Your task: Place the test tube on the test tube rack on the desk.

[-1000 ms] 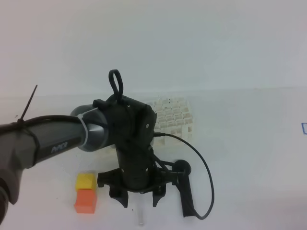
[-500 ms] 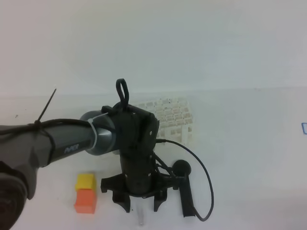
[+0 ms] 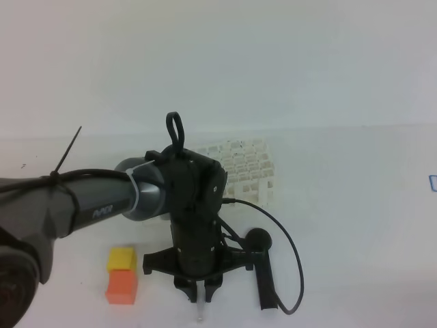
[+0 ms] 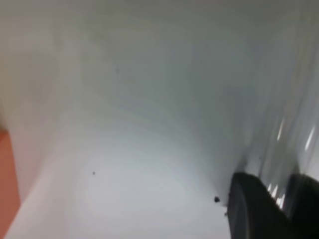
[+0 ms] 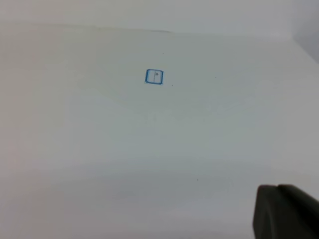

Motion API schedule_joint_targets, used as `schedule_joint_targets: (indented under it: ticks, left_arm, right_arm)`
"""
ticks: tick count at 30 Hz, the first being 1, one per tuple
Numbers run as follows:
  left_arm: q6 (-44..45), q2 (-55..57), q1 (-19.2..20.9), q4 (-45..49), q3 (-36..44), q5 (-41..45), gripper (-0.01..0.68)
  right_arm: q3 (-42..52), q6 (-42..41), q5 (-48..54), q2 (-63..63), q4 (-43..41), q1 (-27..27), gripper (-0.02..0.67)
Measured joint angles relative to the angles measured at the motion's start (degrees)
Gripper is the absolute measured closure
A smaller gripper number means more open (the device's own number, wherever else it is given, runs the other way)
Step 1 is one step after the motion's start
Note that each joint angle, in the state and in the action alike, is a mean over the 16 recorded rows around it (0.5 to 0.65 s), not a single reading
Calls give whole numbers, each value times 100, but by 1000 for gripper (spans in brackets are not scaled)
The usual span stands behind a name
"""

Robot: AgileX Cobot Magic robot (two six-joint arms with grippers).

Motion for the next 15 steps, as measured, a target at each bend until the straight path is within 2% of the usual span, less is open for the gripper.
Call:
schedule_joint_targets:
  ticks: [3,6,15]
  left_arm:
    - [111,-29,1,42,3,19,532]
    - [303,-88,6,149,9,-5,562]
    - [1268,-421,85,768,-114,-322,568]
  right_arm:
    - [0,0,0,0,0,0,654]
    - [0,0,0,0,0,0,654]
    - [0,0,0,0,0,0,654]
